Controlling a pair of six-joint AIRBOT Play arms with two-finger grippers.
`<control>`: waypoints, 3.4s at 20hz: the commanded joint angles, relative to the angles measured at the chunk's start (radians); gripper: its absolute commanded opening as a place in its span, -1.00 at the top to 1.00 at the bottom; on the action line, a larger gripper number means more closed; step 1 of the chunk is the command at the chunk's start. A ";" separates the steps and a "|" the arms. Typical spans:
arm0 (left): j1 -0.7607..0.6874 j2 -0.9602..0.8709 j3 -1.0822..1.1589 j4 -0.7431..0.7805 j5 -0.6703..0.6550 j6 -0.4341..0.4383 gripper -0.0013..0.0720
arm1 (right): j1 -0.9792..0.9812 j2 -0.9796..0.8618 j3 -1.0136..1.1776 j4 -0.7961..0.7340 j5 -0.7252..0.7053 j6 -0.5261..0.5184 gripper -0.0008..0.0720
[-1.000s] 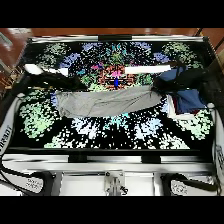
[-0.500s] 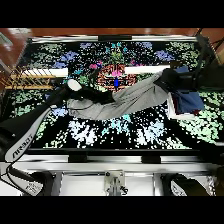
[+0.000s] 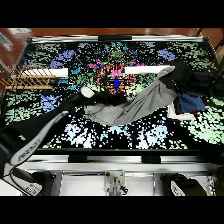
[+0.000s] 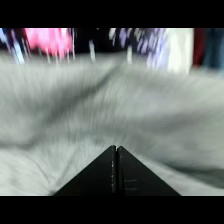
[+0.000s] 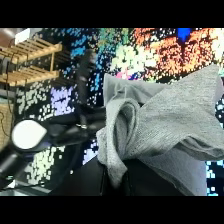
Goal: Fold the shirts.
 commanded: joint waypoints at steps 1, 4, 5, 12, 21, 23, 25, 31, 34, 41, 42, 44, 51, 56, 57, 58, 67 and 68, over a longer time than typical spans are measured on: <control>0.110 0.152 0.001 0.170 -0.018 0.000 0.90 | 0.034 -0.039 0.001 0.007 0.070 -0.019 0.79; 0.274 0.357 0.001 0.324 -0.085 -0.006 0.90 | 0.181 -0.155 0.001 0.009 0.235 -0.046 0.79; 0.341 0.427 0.001 0.351 -0.093 -0.006 0.90 | 0.248 -0.209 0.001 0.017 0.317 -0.058 0.79; 0.715 0.743 0.000 0.362 -0.230 -0.100 0.89 | 0.595 -0.613 0.001 0.134 0.740 -0.050 0.79; 0.706 0.767 -0.075 0.363 -0.383 -0.088 0.89 | 0.549 -0.683 0.002 0.211 0.578 -0.124 -0.43; 0.706 0.767 -0.094 0.363 -0.383 -0.087 0.89 | 0.457 -0.616 0.002 0.121 0.473 -0.132 -0.42; 0.706 0.767 -0.102 0.363 -0.383 -0.063 0.89 | 0.338 -0.559 0.002 -0.029 0.323 -0.117 -0.42; 0.706 0.767 -0.102 0.363 -0.367 -0.062 0.89 | 0.056 -0.602 -0.139 -0.107 -0.034 -0.130 -0.88; 0.706 0.767 -0.102 0.363 -0.354 -0.063 0.89 | 0.083 -0.671 -0.198 0.060 0.111 -0.185 -0.88; 0.706 0.763 -0.102 0.363 -0.349 -0.063 0.89 | 0.203 -0.787 -0.196 0.208 0.267 -0.230 -0.38; 0.706 0.760 -0.102 0.363 -0.349 -0.063 0.89 | 0.209 -0.799 -0.192 0.209 0.261 -0.230 -0.03; 0.706 0.755 -0.102 0.363 -0.349 -0.063 0.89 | 0.205 -0.807 -0.172 0.210 0.228 -0.278 0.69; 0.706 0.736 -0.103 0.363 -0.349 -0.062 0.89 | 0.002 -0.770 0.323 0.245 0.069 -0.331 0.79; 0.706 0.723 -0.105 0.363 -0.351 -0.062 0.89 | -0.171 -0.771 0.722 0.249 0.190 -0.202 0.79; 0.706 0.723 -0.105 0.363 -0.352 -0.062 0.89 | -0.201 -0.770 0.750 0.251 0.228 -0.180 0.79; 0.706 0.724 -0.104 0.363 -0.353 -0.062 0.89 | -0.232 -0.768 0.758 0.258 0.275 -0.156 0.79; 0.660 0.724 -0.104 0.363 -0.355 -0.062 0.88 | -0.353 -0.868 0.757 0.173 0.562 -0.075 0.79; 0.660 0.724 -0.104 0.363 -0.361 -0.062 0.89 | -0.360 -0.878 0.756 0.120 0.536 -0.075 0.79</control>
